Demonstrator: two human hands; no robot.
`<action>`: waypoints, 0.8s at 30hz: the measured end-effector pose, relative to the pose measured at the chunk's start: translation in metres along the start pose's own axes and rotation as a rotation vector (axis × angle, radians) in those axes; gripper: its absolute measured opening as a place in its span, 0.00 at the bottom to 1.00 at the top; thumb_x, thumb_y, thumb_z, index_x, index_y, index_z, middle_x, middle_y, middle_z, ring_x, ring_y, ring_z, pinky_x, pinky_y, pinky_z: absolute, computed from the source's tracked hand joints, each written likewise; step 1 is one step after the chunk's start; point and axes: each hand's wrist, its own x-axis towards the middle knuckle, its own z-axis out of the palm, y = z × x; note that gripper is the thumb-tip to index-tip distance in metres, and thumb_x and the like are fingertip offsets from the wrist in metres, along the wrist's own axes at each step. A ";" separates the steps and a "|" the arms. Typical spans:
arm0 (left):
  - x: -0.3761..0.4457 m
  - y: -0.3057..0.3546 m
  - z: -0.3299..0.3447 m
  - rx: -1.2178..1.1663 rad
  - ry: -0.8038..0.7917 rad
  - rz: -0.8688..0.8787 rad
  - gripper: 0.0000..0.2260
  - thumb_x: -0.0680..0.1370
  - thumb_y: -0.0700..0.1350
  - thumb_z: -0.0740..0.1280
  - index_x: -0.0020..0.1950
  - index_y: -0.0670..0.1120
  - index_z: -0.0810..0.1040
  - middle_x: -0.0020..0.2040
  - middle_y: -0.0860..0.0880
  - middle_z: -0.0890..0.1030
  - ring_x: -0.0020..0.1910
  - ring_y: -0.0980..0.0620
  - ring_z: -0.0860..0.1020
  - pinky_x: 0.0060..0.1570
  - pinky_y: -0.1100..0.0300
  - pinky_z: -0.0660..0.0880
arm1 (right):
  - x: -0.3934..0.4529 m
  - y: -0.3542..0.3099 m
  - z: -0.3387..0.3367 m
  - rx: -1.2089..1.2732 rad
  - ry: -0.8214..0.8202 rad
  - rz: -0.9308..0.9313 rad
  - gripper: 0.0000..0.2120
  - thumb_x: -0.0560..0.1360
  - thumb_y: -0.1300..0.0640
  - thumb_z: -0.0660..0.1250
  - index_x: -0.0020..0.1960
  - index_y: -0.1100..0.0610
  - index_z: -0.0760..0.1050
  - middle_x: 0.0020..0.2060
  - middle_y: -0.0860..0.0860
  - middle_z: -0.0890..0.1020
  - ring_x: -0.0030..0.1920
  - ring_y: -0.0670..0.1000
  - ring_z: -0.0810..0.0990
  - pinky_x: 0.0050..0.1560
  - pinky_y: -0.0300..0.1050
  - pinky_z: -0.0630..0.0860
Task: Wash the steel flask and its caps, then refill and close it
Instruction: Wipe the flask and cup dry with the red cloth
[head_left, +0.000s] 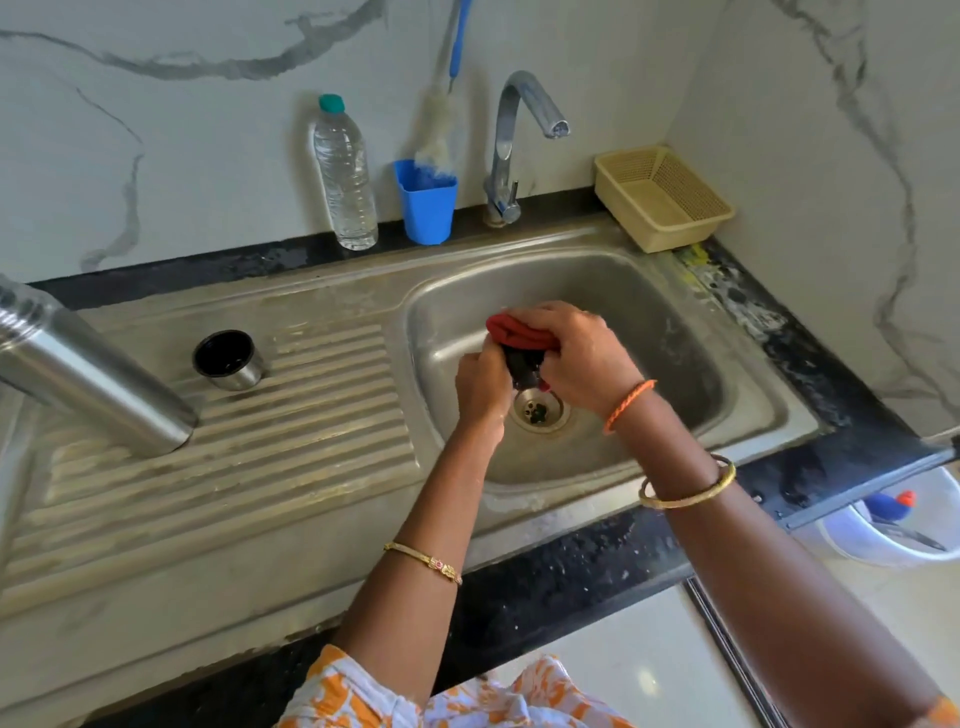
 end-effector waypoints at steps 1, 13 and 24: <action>0.001 0.001 0.000 -0.014 0.036 -0.007 0.13 0.81 0.49 0.60 0.44 0.44 0.80 0.42 0.46 0.81 0.41 0.50 0.79 0.40 0.56 0.77 | -0.005 -0.001 0.003 -0.044 0.018 -0.029 0.30 0.67 0.69 0.59 0.64 0.49 0.76 0.59 0.52 0.79 0.57 0.58 0.77 0.55 0.55 0.77; -0.010 -0.009 -0.018 0.408 0.159 0.456 0.23 0.79 0.53 0.53 0.27 0.48 0.72 0.34 0.41 0.82 0.38 0.41 0.79 0.39 0.51 0.74 | 0.009 0.006 -0.008 0.526 -0.319 0.274 0.32 0.69 0.77 0.55 0.57 0.45 0.77 0.48 0.42 0.82 0.51 0.43 0.81 0.48 0.33 0.76; -0.001 0.024 -0.019 -0.290 -0.096 -0.356 0.20 0.80 0.50 0.54 0.36 0.44 0.78 0.32 0.46 0.78 0.30 0.48 0.77 0.31 0.60 0.72 | -0.047 -0.010 0.060 -0.076 0.381 -0.130 0.36 0.69 0.75 0.61 0.71 0.48 0.68 0.72 0.57 0.65 0.66 0.60 0.67 0.65 0.49 0.68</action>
